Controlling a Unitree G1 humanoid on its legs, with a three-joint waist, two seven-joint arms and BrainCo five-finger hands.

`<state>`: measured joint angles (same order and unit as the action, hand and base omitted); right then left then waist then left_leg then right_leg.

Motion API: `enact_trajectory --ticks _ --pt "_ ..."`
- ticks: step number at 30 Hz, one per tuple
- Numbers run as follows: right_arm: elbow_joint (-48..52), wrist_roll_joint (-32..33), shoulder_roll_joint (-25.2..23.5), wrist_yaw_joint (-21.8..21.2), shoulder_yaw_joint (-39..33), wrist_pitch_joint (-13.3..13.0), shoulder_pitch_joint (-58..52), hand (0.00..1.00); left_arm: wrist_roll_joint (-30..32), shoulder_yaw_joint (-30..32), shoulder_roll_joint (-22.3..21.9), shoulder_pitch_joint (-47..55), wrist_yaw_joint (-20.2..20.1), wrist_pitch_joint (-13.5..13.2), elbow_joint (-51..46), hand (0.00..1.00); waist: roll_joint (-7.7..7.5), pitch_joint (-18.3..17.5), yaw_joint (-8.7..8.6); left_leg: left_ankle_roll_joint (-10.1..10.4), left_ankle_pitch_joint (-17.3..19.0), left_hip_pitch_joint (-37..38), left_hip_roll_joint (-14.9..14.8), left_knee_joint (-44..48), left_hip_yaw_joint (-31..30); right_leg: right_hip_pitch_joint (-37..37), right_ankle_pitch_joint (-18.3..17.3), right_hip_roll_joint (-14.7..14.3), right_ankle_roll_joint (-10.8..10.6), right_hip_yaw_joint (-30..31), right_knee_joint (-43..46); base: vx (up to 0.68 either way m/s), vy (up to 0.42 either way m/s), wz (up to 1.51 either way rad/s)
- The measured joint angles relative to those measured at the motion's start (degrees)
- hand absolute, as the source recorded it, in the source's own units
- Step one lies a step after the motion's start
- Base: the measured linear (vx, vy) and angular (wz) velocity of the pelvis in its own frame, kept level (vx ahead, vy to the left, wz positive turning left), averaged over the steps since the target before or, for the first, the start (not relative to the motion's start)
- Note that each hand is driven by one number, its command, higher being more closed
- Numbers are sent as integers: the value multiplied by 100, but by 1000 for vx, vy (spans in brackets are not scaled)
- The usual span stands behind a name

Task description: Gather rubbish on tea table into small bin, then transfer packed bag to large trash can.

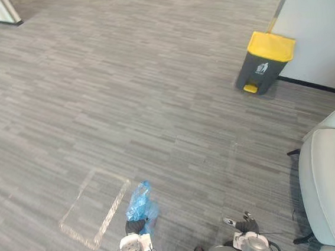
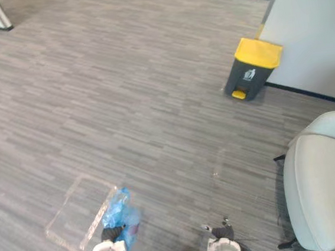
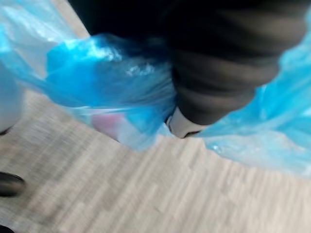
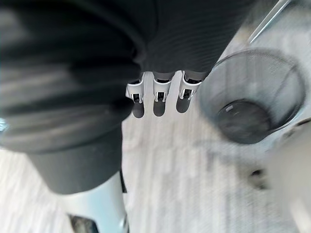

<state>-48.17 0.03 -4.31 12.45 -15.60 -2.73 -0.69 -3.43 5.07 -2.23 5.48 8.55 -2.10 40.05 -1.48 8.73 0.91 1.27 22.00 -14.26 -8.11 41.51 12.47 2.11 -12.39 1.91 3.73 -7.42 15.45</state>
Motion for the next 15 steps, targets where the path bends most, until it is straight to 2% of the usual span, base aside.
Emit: enact_trajectory --ticks 1,2,3,4,5,6,7,8,9,11,12,14,15 --pt "-6 0 -3 -2 -2 -3 77 0 -1 35 -23 10 5 0 3 100 -12 7 17 23 -73 -199 67 -391 -237 -5 -3 67 -5 159 82 423 317 -120" --pt "-2 0 0 -3 -18 -9 88 0 -4 62 -61 29 9 0 8 100 17 0 84 91 -570 -261 140 -1242 -613 -8 -79 144 -170 370 248 424 384 -113" --pt "3 0 11 -1 -47 -20 46 0 -7 24 -101 80 13 -3 17 100 113 -49 139 247 -1583 -239 79 -1874 -898 -19 -223 87 -443 517 378 401 380 -116" --pt "-112 0 46 -26 27 36 23 0 -9 21 -16 55 26 4 163 100 -50 -70 180 207 -1410 -216 201 -1549 -693 -16 -396 330 -663 765 516 331 307 -79" --pt "-96 0 43 -24 -15 44 -3 0 -9 30 -4 27 29 5 171 100 -62 -73 176 148 -1293 -177 222 -1519 -594 -26 -364 381 -693 845 565 280 298 -75" --pt "-55 0 11 -17 -114 46 -37 0 -8 33 9 -36 28 0 155 100 -100 -87 194 42 -1063 -60 220 -1466 -329 -151 -260 476 -792 947 836 254 320 -91" --pt "-20 -1 6 -15 -111 45 -40 0 -8 27 20 -30 27 -1 113 100 -103 -67 202 -35 -897 138 217 -1498 -59 -362 -129 566 -978 1007 1287 187 261 -103" --pt "-14 -1 5 -16 -107 44 -40 0 -9 19 27 -21 28 -1 115 100 -98 -41 209 -60 -841 263 222 -1544 67 -517 -45 611 -1046 1031 1618 185 293 -114" --pt "-13 0 9 -18 -104 49 -45 0 -9 -32 51 -9 30 1 117 100 -78 -9 214 -96 -750 563 249 -1685 306 -1013 227 689 -1120 1112 2518 175 232 -86" --pt "-14 -1 10 -14 -104 51 -177 0 -10 -96 69 -42 37 2 116 100 -56 3 153 -112 -715 943 278 -1982 508 -1510 205 724 -1084 876 3411 203 181 -57" --pt "-30 -4 11 -14 -94 73 -247 0 -18 -103 70 -54 59 -2 114 100 -20 21 132 -89 -688 1179 285 -2209 590 -1765 141 730 -987 526 3575 209 53 -41" --pt "-18 -12 11 -9 -105 98 -262 0 -23 -113 80 -58 135 2 121 100 -52 -2 104 10 -607 1482 313 -2550 684 -2073 -12 721 -818 -66 3282 237 16 -38" --pt "-24 -22 33 -6 -111 99 -263 0 -43 -114 78 -75 136 2 137 100 -65 -6 96 -3 -637 1663 324 -2749 758 -2185 -61 685 -752 -435 2754 228 -28 -20"
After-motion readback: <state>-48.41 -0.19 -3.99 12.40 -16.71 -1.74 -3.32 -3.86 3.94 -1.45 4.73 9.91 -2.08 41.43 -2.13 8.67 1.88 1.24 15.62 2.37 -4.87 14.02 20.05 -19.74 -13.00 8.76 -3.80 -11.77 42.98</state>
